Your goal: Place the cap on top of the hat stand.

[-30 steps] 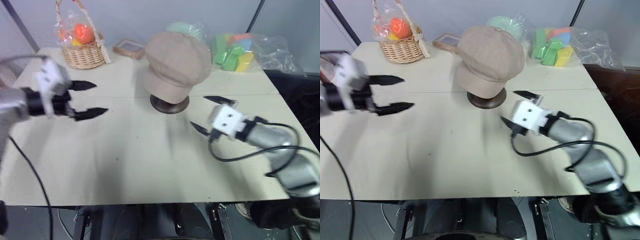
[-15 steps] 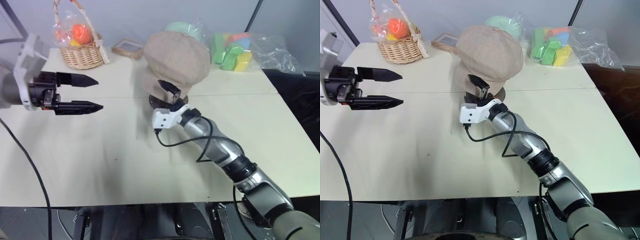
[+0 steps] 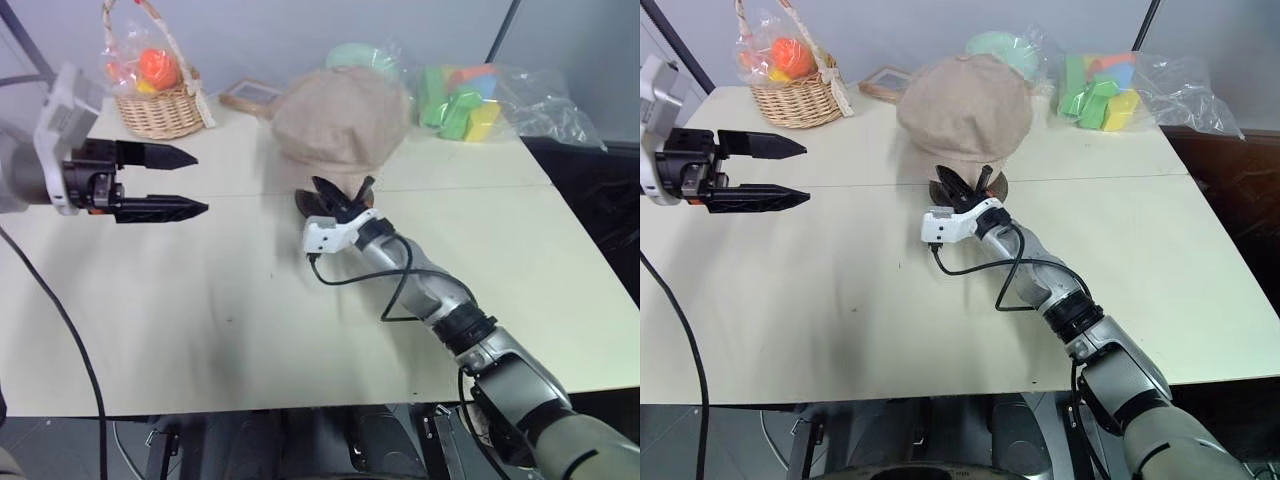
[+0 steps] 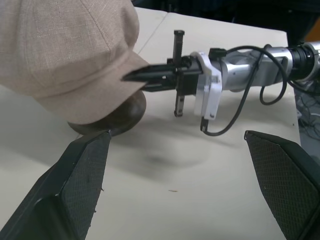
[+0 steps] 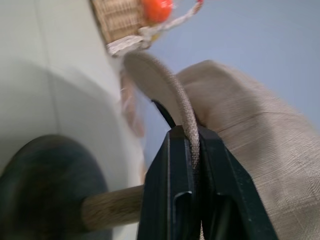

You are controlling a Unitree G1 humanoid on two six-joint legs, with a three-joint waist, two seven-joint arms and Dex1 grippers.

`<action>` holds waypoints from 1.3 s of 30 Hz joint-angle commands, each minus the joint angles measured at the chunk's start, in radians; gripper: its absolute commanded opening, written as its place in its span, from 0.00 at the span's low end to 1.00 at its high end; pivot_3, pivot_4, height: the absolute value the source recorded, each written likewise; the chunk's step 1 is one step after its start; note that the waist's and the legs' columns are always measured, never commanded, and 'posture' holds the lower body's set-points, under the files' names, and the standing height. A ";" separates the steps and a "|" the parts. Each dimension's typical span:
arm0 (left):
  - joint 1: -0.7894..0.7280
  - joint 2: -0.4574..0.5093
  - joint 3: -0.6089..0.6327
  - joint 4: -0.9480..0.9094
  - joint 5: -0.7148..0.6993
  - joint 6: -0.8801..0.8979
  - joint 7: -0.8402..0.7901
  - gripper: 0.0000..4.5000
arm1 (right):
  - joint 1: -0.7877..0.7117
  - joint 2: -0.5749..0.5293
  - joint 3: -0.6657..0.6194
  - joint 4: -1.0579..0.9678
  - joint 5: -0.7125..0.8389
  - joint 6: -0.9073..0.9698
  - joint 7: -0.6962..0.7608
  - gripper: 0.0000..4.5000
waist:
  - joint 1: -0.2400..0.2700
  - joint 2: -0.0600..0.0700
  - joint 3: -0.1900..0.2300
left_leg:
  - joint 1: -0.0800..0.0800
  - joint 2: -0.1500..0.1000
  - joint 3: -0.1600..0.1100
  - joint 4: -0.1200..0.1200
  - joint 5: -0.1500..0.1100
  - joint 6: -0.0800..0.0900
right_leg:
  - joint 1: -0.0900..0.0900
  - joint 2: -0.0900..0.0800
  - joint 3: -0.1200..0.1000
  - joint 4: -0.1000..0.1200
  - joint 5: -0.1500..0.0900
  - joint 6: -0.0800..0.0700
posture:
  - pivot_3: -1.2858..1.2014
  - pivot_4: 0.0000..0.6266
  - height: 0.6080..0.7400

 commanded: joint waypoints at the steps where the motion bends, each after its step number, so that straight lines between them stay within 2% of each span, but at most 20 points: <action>1: -0.016 -0.002 0.025 0.000 0.003 -0.007 -0.004 1.00 | 0.012 -0.051 -0.064 -0.114 0.043 -0.067 0.029 0.01 | 0.004 0.000 0.000 | 0.000 0.000 0.000 0.000 0.000 0.000 | 0.000 0.000 0.000 0.000 0.000 0.000 | 0.52 0.24 1.00; 6: -0.005 -0.015 0.033 -0.002 0.006 -0.016 0.003 1.00 | 0.028 -0.188 -0.169 -0.189 0.208 -0.239 0.132 0.01 | 0.007 0.000 0.000 | 0.000 0.000 0.000 0.000 0.000 0.000 | 0.000 -0.001 0.000 0.000 0.000 0.000 | 0.52 0.24 1.00; 11: -0.007 -0.029 0.038 0.005 0.010 -0.025 0.012 1.00 | -0.003 -0.282 -0.191 -0.098 0.311 -0.480 0.203 0.01 | 0.000 0.000 0.000 | 0.000 0.001 0.000 0.000 0.000 0.000 | 0.001 0.000 0.000 -0.001 0.000 0.000 | 0.52 0.24 1.00; 17: -0.009 -0.037 0.042 0.004 0.013 -0.027 0.011 1.00 | -0.075 -0.301 -0.172 0.113 0.309 -0.711 0.228 0.01 | -0.016 0.000 0.000 | 0.000 0.001 0.001 0.000 0.000 0.000 | 0.000 0.000 0.000 0.000 0.000 0.000 | 0.52 0.24 1.00; 24: -0.028 -0.040 0.041 0.011 0.011 -0.022 0.009 1.00 | -0.131 -0.271 -0.162 0.291 0.270 -0.769 0.232 0.01 | -0.017 0.000 0.000 | 0.000 0.001 0.001 0.000 0.000 0.000 | 0.000 0.000 0.000 0.000 0.000 0.000 | 0.52 0.24 1.00; 27: -0.032 -0.042 0.039 0.014 0.011 -0.022 0.009 1.00 | -0.126 -0.262 -0.167 0.320 0.300 -0.756 0.273 0.24 | -0.017 0.000 0.000 | 0.000 0.001 0.000 0.000 0.000 0.000 | 0.000 0.000 0.000 0.000 0.000 0.000 | 0.52 0.24 1.00; 30: -0.037 -0.043 0.036 0.015 0.009 -0.017 0.004 1.00 | -0.102 -0.264 -0.183 0.293 0.310 -0.738 0.291 0.54 | -0.017 0.000 0.000 | 0.000 0.001 0.000 0.000 0.000 0.000 | 0.000 0.000 0.000 0.000 0.000 0.000 | 0.52 0.24 1.00; 32: -0.045 -0.045 0.032 0.020 0.008 -0.014 0.002 1.00 | -0.077 -0.277 -0.193 0.249 0.285 -0.705 0.289 0.79 | -0.016 0.000 0.000 | 0.000 0.001 0.000 0.000 0.000 0.000 | 0.000 0.000 0.000 0.000 0.000 0.000 | 0.52 0.24 1.00; 34: -0.058 -0.050 0.025 0.030 0.012 -0.013 0.002 1.00 | -0.038 -0.300 -0.202 0.189 0.257 -0.671 0.294 0.98 | -0.014 0.000 0.000 | 0.000 0.000 0.000 0.000 0.000 0.000 | 0.000 0.000 0.000 0.000 0.000 0.000 | 0.52 0.24 1.00; 39: -0.085 -0.064 0.022 0.062 0.022 -0.016 0.008 1.00 | 0.159 -0.423 -0.284 -0.059 0.348 -0.586 0.399 0.98 | -0.002 0.000 0.001 | 0.000 0.000 0.000 0.000 0.000 0.000 | 0.000 0.000 0.000 0.000 0.000 0.000 | 0.52 0.24 1.00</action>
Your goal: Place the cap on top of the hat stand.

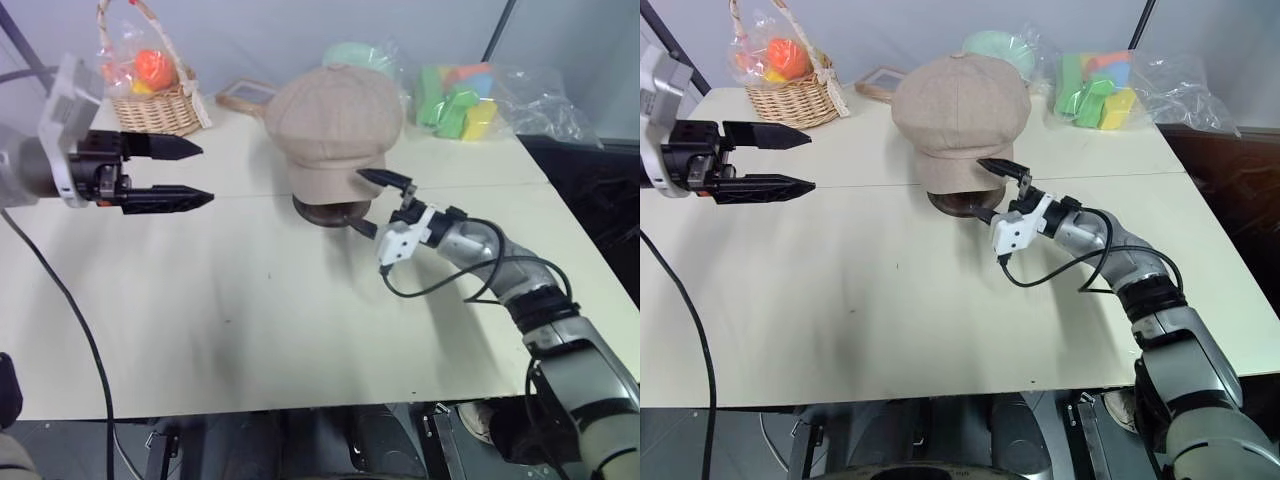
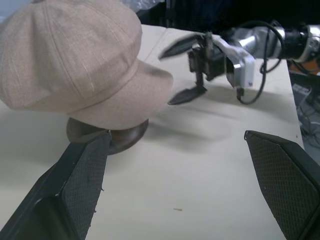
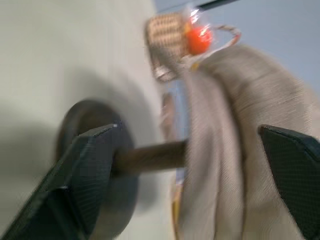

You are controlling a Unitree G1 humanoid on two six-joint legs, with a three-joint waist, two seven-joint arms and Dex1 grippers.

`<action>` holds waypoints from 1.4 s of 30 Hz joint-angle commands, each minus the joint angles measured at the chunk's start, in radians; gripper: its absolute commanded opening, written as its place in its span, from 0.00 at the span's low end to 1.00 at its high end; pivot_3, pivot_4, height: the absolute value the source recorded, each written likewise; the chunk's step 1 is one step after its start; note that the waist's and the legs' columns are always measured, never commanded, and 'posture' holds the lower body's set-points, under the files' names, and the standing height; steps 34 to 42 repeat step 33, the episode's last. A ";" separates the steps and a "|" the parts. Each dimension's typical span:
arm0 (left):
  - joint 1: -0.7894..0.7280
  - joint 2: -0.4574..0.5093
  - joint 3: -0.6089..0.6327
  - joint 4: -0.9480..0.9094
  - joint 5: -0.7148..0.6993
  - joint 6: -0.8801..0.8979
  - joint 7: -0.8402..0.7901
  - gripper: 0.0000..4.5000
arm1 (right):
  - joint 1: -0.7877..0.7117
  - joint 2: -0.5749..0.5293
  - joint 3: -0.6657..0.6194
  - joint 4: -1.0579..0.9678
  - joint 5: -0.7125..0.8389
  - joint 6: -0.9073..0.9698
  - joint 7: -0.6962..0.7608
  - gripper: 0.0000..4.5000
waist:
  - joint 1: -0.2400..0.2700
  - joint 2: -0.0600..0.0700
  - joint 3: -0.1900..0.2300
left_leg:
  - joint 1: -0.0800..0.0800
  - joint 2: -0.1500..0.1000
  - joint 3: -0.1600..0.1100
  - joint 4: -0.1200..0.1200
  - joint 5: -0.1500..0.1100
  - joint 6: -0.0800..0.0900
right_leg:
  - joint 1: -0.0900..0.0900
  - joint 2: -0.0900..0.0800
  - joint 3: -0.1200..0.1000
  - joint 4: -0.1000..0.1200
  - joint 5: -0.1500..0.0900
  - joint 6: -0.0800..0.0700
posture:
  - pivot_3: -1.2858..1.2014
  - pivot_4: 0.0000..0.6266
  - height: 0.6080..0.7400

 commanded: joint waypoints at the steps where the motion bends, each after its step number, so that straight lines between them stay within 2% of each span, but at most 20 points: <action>1: -0.032 0.007 0.026 0.016 0.005 -0.002 0.005 1.00 | 0.110 -0.108 -0.099 -0.204 0.144 0.059 0.113 0.98 | 0.005 0.000 0.000 | 0.000 0.000 0.000 0.000 0.000 0.000 | 0.000 0.000 0.000 0.000 0.000 0.000 | 0.52 0.24 1.00; 5: -0.018 0.002 0.049 0.031 0.011 -0.012 0.022 1.00 | 0.215 -0.252 -0.184 -0.369 0.544 0.309 0.418 0.98 | 0.009 0.000 0.000 | 0.000 0.002 0.001 0.001 0.000 0.000 | 0.001 -0.001 0.001 0.000 0.000 0.000 | 0.52 0.24 1.00; 9: 0.004 -0.004 0.083 0.029 0.003 -0.013 0.050 1.00 | 0.246 -0.377 -0.284 -0.469 0.859 0.603 0.674 0.98 | 0.012 0.001 0.001 | 0.002 0.003 0.001 0.001 0.000 0.001 | 0.002 -0.001 0.001 0.000 0.000 0.000 | 0.52 0.24 1.00; 13: 0.050 -0.004 0.123 -0.001 -0.006 -0.011 0.072 1.00 | 0.115 -0.479 -0.397 -0.452 1.256 1.123 0.875 0.98 | 0.013 0.002 0.001 | 0.001 0.003 -0.001 0.002 -0.001 0.001 | 0.002 -0.002 0.001 0.000 0.000 0.000 | 0.52 0.24 1.00; 15: 0.067 0.001 0.141 -0.014 -0.011 -0.008 0.079 1.00 | 0.016 -0.494 -0.410 -0.375 1.333 1.289 0.926 0.98 | 0.013 0.002 0.001 | 0.001 0.003 -0.002 0.002 -0.001 0.001 | 0.002 -0.002 0.001 0.000 0.000 0.000 | 0.52 0.24 1.00; 19: 0.070 0.010 0.166 -0.018 -0.017 -0.003 0.091 1.00 | -0.106 -0.445 -0.396 -0.283 1.283 1.365 0.925 0.98 | 0.015 0.001 0.001 | 0.001 0.003 -0.001 0.001 -0.001 0.001 | 0.002 -0.002 0.000 -0.002 0.000 0.000 | 0.52 0.24 1.00; 27: 0.063 0.028 0.185 -0.037 -0.031 0.027 0.112 1.00 | -0.142 -0.370 -0.442 -0.268 1.280 1.438 0.940 0.98 | 0.015 0.002 0.001 | 0.000 0.003 0.002 0.001 -0.001 0.001 | 0.000 -0.003 0.000 -0.002 0.000 0.000 | 0.52 0.24 1.00; 42: 0.068 0.043 0.187 -0.056 -0.040 0.031 0.107 1.00 | -0.151 -0.362 -0.448 -0.252 1.254 1.448 0.958 0.98 | 0.015 0.002 0.001 | 0.000 0.003 0.003 0.001 -0.001 0.001 | 0.000 -0.003 0.000 -0.002 0.000 0.000 | 0.52 0.24 1.00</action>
